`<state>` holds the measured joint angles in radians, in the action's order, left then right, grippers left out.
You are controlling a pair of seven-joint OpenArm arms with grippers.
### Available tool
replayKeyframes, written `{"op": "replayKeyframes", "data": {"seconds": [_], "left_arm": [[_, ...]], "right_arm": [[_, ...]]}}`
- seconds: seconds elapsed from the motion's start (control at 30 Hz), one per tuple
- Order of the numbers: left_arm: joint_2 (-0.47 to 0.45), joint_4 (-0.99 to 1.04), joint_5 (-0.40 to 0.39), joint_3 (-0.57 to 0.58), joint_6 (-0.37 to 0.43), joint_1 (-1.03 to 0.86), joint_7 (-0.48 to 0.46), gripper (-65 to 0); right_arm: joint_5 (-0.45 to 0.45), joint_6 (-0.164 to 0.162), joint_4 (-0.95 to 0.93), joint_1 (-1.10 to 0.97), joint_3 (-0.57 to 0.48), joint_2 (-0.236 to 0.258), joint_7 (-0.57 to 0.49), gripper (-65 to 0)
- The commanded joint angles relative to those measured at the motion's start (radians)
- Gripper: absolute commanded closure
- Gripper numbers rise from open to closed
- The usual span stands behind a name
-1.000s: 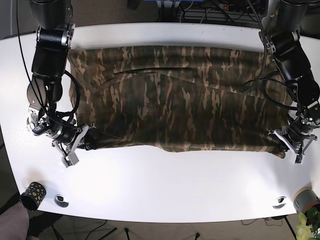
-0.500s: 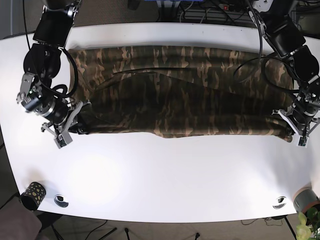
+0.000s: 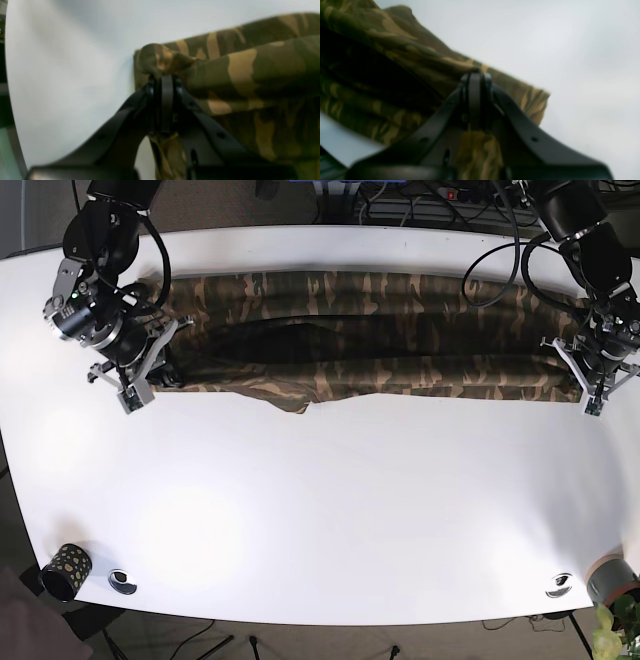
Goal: Fold the T-shirt properly
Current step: 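Grasp the edge corners and fold them over toward the other edge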
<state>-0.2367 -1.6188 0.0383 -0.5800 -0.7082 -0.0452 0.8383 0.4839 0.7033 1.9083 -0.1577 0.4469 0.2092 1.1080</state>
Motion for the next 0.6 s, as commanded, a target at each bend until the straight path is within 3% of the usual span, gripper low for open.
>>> {"op": "replayKeyframes", "data": {"seconds": [0.0,0.17,0.23,0.43,0.5,0.57], "left_arm": [[-0.02,-0.018,0.01,-0.005,0.01,-0.005,-0.009,0.0],[-0.023,-0.018,0.013,-0.005,0.01,-0.04,-0.009,-0.3],[-0.023,-0.018,0.016,-0.002,0.01,-0.045,-0.009,-4.4],[-0.023,-0.019,0.016,-0.001,0.01,-0.043,-0.009,-29.7],[-0.023,-0.024,0.015,-0.001,0.01,-0.043,-0.009,-33.1],[-0.025,-0.044,0.01,-0.004,0.01,-0.038,-0.009,-32.6]], "right_arm": [[-0.004,-0.005,0.015,-0.023,0.008,0.009,-0.012,0.0],[-0.004,-0.005,0.013,-0.084,0.008,-0.009,-0.013,0.0],[-0.004,-0.005,0.013,-0.101,0.008,-0.015,-0.013,-1.4],[0.005,-0.005,0.023,-0.107,0.01,-0.018,-0.012,-45.3],[0.005,-0.005,0.023,-0.101,0.01,-0.018,-0.012,-51.7],[0.005,-0.005,0.023,-0.075,0.01,-0.018,-0.012,-53.1]]}}
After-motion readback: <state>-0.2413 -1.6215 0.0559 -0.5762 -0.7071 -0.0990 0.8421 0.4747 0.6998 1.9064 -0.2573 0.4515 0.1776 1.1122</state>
